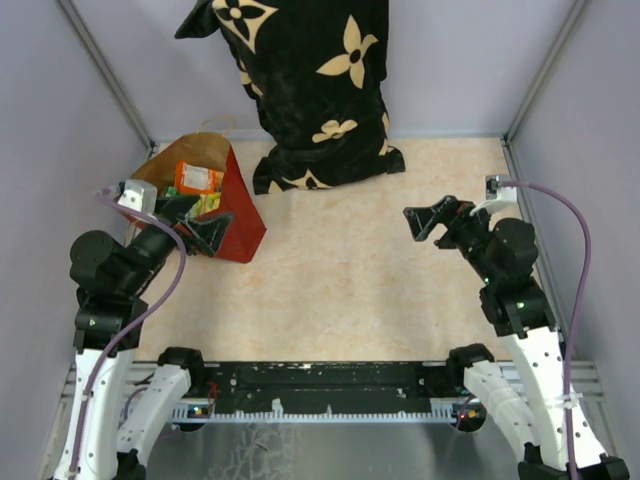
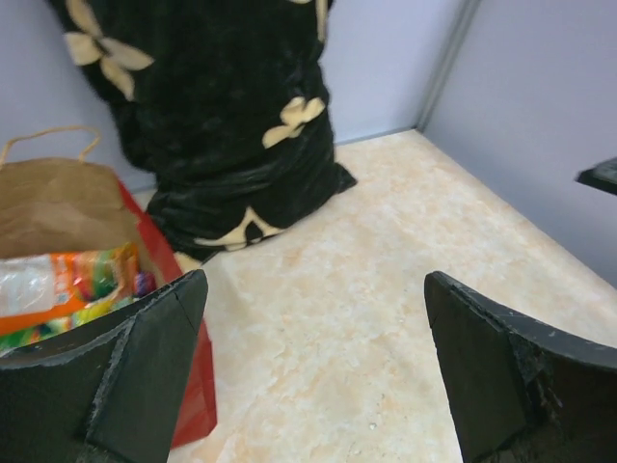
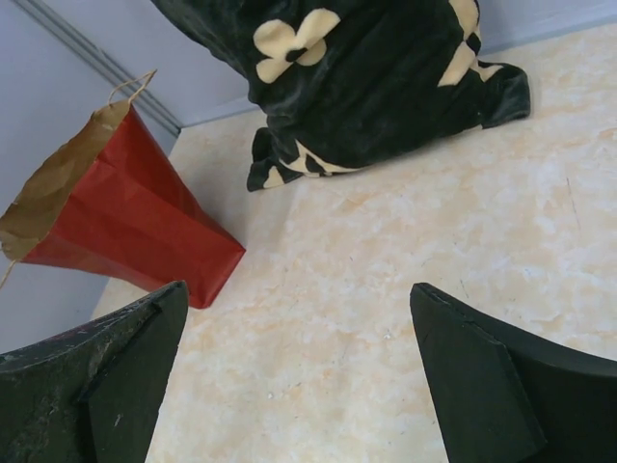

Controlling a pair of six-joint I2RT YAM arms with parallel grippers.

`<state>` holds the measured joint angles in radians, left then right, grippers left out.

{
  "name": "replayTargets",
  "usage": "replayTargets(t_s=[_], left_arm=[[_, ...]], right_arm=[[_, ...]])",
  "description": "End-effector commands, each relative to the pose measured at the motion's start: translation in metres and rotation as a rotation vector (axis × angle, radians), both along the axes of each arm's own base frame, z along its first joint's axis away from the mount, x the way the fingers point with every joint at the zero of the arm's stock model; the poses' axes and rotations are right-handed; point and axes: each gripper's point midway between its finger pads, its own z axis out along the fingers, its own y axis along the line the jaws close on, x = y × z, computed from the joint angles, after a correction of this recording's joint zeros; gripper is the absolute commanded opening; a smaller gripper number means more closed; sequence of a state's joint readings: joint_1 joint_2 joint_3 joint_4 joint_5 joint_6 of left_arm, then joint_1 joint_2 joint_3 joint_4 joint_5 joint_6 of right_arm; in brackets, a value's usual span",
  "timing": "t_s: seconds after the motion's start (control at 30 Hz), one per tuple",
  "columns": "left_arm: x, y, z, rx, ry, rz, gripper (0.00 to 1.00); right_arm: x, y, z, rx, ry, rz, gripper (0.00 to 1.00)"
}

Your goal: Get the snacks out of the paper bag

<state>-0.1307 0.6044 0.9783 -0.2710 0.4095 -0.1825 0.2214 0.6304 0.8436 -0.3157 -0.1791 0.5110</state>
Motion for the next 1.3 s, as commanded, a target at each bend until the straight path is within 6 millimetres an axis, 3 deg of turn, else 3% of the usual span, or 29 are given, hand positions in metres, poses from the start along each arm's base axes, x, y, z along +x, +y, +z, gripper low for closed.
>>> replayTargets(t_s=[0.0,0.13,0.27,0.37,0.47,0.67,0.8,0.97,1.1,1.27], left_arm=[[-0.024,-0.032,0.007,-0.016,-0.058,-0.232,1.00],[-0.055,-0.065,0.015,-0.105,-0.036,-0.531,1.00],[-0.060,-0.082,0.009,-0.075,0.133,-0.748,1.00],[-0.066,-0.084,0.015,-0.048,0.110,-0.795,1.00],[-0.093,-0.085,0.023,0.008,0.044,-0.901,1.00],[-0.127,-0.084,0.024,0.097,-0.080,-1.064,1.00],[-0.133,-0.084,0.018,0.138,-0.117,-1.104,1.00],[-0.119,-0.086,0.023,0.101,-0.098,-1.048,1.00],[-0.102,-0.088,0.021,0.066,-0.060,-1.008,1.00],[-0.085,-0.089,0.023,0.038,-0.049,-0.938,1.00]], right_arm=[[0.002,-0.002,0.004,-0.023,-0.053,-0.013,0.99],[0.006,0.002,-0.012,-0.041,-0.051,0.010,0.99],[0.022,0.008,-0.027,-0.037,0.021,0.023,0.99],[0.029,0.023,-0.020,-0.028,0.009,0.096,0.99],[0.046,0.028,-0.008,0.024,-0.029,0.086,0.99],[0.112,0.044,-0.007,0.019,0.021,0.052,0.99],[0.170,0.043,-0.010,-0.091,-0.016,-0.032,0.99],[0.260,0.061,-0.039,-0.205,0.043,-0.035,0.99],[0.323,0.071,-0.044,-0.206,0.003,-0.078,0.99],[0.377,0.096,-0.077,-0.185,0.008,-0.054,0.99]])
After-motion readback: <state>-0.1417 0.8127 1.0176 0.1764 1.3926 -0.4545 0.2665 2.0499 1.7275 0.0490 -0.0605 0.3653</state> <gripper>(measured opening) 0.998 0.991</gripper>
